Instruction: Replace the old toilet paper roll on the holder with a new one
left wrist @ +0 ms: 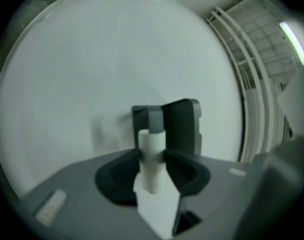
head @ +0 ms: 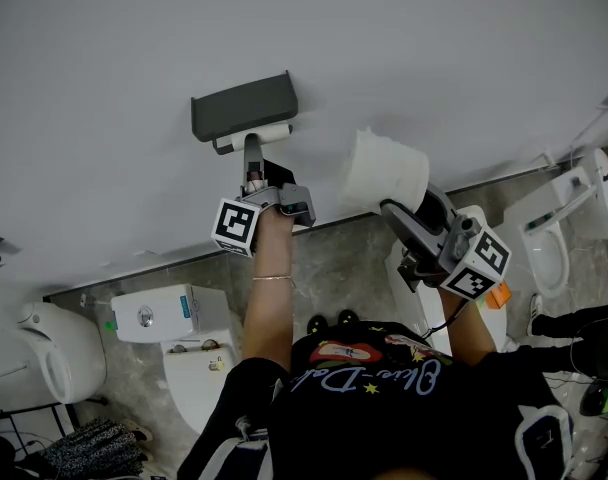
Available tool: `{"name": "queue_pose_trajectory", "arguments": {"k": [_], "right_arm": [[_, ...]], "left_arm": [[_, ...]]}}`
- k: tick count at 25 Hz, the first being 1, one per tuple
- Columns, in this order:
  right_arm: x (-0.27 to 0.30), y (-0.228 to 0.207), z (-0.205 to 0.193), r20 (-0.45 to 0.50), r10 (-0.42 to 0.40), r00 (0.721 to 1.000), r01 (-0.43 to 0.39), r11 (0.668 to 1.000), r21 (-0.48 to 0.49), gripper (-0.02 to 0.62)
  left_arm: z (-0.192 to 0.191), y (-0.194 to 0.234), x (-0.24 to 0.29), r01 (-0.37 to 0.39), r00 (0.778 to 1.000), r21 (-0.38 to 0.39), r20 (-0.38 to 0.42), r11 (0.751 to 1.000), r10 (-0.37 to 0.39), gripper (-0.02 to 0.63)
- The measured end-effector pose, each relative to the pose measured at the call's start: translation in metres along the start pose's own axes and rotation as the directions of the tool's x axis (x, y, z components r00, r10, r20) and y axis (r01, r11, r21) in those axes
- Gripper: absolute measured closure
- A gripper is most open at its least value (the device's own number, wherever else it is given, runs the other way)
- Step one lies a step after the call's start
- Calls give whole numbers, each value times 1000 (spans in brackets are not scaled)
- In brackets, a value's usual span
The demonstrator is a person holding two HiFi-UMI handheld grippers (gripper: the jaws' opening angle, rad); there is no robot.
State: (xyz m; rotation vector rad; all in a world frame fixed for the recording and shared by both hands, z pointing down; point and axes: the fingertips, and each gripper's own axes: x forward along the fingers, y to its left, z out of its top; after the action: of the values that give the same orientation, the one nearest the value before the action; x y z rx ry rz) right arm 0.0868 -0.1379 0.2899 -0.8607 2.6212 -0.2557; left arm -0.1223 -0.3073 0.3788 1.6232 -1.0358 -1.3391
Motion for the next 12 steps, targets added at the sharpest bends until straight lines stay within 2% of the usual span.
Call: {"name": "queue_pose_trajectory", "arguments": {"k": [9, 12], "right_arm": [[-11, -8, 4, 14, -23, 1000, 23, 1000, -4, 385], [-21, -13, 9, 21, -43, 999, 44, 999, -12, 385]], "left_arm": [[-45, -3, 10, 17, 997, -7, -76, 1000, -17, 459], [-65, -6, 14, 24, 995, -39, -95, 999, -28, 460]]}}
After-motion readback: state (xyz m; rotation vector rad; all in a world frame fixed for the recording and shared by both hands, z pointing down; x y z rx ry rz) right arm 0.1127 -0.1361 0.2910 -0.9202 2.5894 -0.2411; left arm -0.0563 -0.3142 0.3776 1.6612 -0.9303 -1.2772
